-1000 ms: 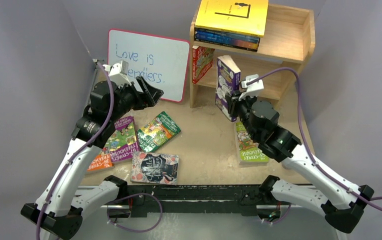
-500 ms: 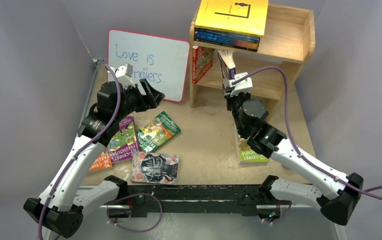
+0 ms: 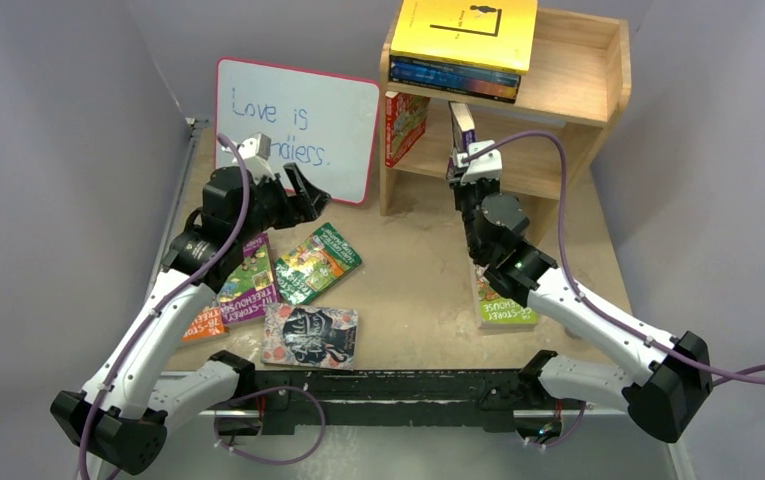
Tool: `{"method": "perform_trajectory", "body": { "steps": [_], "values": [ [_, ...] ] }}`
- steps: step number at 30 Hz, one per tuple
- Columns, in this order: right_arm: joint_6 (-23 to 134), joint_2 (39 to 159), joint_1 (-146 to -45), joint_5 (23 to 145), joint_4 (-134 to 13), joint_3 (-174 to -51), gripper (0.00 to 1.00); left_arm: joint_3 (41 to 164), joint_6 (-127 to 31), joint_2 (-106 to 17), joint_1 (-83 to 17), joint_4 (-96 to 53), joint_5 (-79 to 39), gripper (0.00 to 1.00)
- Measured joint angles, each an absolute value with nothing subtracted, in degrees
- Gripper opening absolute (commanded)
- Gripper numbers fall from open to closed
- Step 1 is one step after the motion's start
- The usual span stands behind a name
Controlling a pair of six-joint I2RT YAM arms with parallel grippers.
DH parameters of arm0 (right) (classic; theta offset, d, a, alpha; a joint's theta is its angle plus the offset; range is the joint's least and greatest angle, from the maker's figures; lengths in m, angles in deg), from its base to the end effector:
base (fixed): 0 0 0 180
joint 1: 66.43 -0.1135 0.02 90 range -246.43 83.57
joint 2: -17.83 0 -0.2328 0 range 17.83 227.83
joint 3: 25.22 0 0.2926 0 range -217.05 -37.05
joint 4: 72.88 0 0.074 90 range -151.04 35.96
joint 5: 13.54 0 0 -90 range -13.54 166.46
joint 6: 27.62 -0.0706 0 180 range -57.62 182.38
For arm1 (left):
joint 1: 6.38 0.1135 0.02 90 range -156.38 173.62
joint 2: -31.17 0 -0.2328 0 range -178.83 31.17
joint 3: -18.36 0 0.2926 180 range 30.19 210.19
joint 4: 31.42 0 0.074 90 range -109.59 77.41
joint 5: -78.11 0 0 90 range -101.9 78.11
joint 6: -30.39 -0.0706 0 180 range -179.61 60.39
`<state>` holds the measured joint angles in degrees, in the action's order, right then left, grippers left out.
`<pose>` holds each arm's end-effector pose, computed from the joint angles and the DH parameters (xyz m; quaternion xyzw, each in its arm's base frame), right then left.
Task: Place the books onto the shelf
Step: Place the book on the shelf.
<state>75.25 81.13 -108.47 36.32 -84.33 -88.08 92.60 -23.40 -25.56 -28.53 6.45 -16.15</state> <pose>0.2782 0.1896 0.3437 -0.0404 0.6522 -0.0287 0.7564 0.2821 -0.1205 0.3459 -0.0793 0.8168 -0.3048 0.4833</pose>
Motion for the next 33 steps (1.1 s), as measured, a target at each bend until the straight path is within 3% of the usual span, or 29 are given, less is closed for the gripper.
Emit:
{"method": "perform_trajectory", "body": {
  "steps": [23, 33],
  "values": [
    [71.81, 82.55, -105.89, 21.72, -93.29, -85.24, 0.00, 88.62, -23.23, -25.32, -28.53, 5.10, -16.12, 0.73],
    [74.07, 78.71, -105.45, 21.46, -98.78, -80.78, 0.00, 88.34, -23.21, -25.34, -28.53, 4.01, -16.17, 0.73]
  ]
}}
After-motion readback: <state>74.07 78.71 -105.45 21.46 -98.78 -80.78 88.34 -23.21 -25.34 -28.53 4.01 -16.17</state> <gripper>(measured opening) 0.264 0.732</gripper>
